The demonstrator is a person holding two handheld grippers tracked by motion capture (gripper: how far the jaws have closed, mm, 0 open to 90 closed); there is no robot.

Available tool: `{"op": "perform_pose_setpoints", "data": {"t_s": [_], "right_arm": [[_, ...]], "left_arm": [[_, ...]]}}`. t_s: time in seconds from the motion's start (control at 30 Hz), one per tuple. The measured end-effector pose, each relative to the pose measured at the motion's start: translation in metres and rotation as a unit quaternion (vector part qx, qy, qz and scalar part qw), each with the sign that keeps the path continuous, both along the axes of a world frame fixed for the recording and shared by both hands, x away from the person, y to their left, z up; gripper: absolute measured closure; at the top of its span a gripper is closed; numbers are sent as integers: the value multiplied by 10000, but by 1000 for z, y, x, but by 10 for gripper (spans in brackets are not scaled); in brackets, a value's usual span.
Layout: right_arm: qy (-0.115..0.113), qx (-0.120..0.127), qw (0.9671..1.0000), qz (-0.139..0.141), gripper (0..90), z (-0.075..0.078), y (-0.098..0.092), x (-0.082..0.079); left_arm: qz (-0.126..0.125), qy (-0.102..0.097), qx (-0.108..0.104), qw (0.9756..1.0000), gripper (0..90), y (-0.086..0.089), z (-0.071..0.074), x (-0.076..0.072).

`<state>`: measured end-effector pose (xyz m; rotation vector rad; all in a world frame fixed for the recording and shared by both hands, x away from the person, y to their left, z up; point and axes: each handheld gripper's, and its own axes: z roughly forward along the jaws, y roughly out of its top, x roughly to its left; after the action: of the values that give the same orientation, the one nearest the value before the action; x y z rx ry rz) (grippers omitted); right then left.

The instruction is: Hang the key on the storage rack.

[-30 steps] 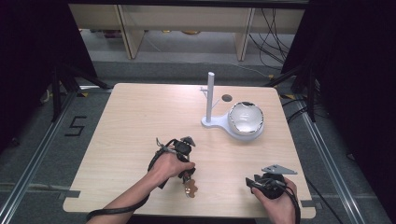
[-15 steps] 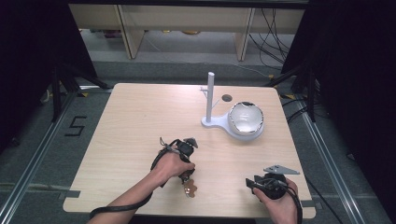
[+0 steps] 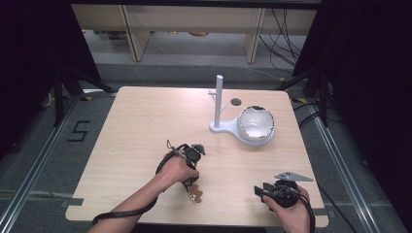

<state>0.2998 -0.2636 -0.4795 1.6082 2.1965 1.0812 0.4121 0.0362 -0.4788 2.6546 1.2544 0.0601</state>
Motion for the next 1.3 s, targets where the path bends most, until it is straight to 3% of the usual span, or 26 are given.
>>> {"op": "perform_pose_setpoints", "data": {"t_s": [0.07,0.1,0.2,0.27,0.37,0.57,0.7,0.77,0.8,0.83,0.87,0.9,0.93,1.0,1.03,1.07,1.13,1.2,1.23,1.27,1.3], "right_arm": [[-4,4,10000,3,566,0,0,0],[3,10,10000,-7,566,0,0,0],[-19,84,10000,-6,566,-1,0,0],[-102,98,9999,46,566,0,0,0],[-23,147,9999,30,566,2,1,-1],[-166,161,9997,36,572,2,2,-1],[-257,216,9994,22,574,2,1,0],[-245,191,9995,20,578,2,1,0],[-245,191,9995,20,578,2,1,0],[-265,125,9996,-4,582,2,1,-1],[-308,124,9994,-2,584,1,1,-1],[-315,341,9989,-49,588,0,3,-2],[-282,408,9987,-80,589,0,3,-2],[-310,389,9987,-95,591,-1,2,-2],[-401,258,9989,-9,591,-1,-1,-1],[-270,412,9987,-159,592,-2,1,-2],[-382,236,9990,-48,592,-3,-4,0],[-187,370,9990,-168,593,-4,-4,-1],[-362,215,9991,-86,593,-5,-7,1],[-191,402,9988,-221,593,-5,-5,-2],[-320,423,9986,-82,593,-7,-6,0]], "left_arm": [[62,83,5,9999,540,1,1,1],[207,168,-46,9996,521,1,0,1],[322,47,-104,9994,487,1,-3,0],[328,78,-88,9994,484,1,-2,1],[393,68,-140,9991,480,1,-1,2],[314,127,-93,9994,554,1,-2,5],[201,114,-3,9997,586,0,-2,4],[-233,116,181,9995,602,0,1,4],[-233,116,181,9995,616,0,1,4],[-604,-5,186,9980,616,2,1,4],[-687,-109,124,9975,645,2,0,3],[-717,-147,80,9973,666,3,1,1],[-773,-179,65,9968,672,4,0,1],[-850,-190,51,9962,681,4,1,0],[-867,-255,-12,9959,685,5,0,-1],[-925,-231,12,9954,689,6,1,-1],[-992,-239,-59,9948,694,8,1,0],[-970,-285,-197,9947,698,11,-1,0],[-986,-247,-185,9947,699,12,0,0],[-1014,-252,-217,9943,701,13,0,0],[-960,-282,-301,9945,702,14,0,-1]]}}
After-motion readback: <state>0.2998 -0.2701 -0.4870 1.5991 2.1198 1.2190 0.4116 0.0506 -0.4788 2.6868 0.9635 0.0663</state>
